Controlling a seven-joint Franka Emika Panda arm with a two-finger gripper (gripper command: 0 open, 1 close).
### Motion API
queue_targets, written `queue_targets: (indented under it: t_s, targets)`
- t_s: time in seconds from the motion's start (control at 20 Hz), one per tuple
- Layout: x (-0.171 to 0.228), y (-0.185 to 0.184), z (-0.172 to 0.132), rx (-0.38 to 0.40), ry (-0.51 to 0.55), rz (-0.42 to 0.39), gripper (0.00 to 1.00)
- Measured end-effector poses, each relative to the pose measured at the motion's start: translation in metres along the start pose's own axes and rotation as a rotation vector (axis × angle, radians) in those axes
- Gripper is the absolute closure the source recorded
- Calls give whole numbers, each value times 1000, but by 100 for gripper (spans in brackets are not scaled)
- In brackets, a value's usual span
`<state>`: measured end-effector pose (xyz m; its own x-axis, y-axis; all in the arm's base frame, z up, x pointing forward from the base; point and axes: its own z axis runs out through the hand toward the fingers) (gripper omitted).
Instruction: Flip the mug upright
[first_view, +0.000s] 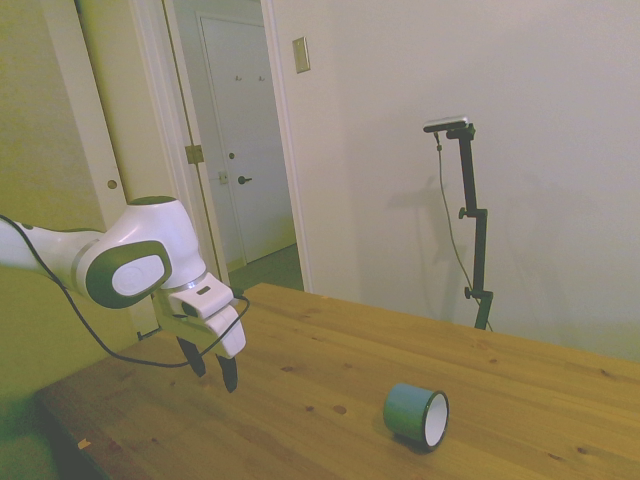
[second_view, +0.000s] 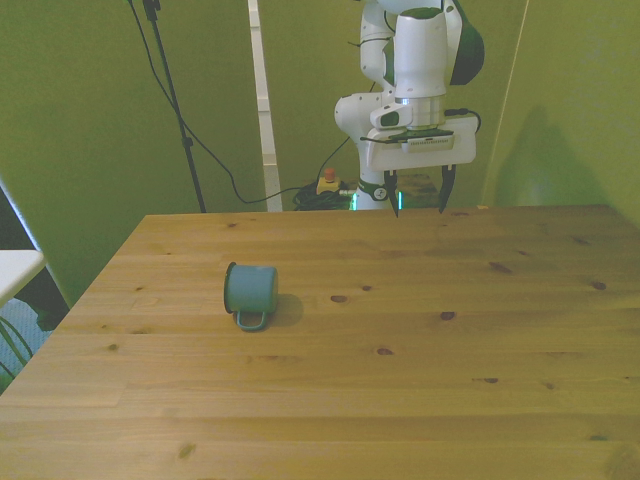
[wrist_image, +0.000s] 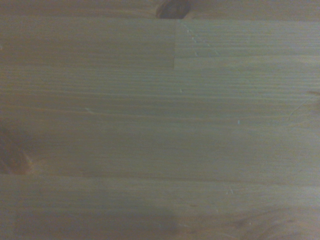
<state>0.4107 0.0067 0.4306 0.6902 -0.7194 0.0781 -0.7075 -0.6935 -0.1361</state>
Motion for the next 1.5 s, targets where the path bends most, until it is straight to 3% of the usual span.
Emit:
queue_targets:
  t_s: [0.3, 0.6, 0.85, 1.0, 1.2, 1.5]
  targets:
    - [17, 10, -8, 0, 46, 19, 0]
    - [114, 59, -55, 48, 132, 149, 0]
    - [185, 64, -53, 27, 154, 209, 0]
    - [204, 62, -58, 14, 178, 246, 0]
    - [208, 70, -53, 9, 164, 222, 0]
    - [271, 143, -60, 22, 181, 193, 0]
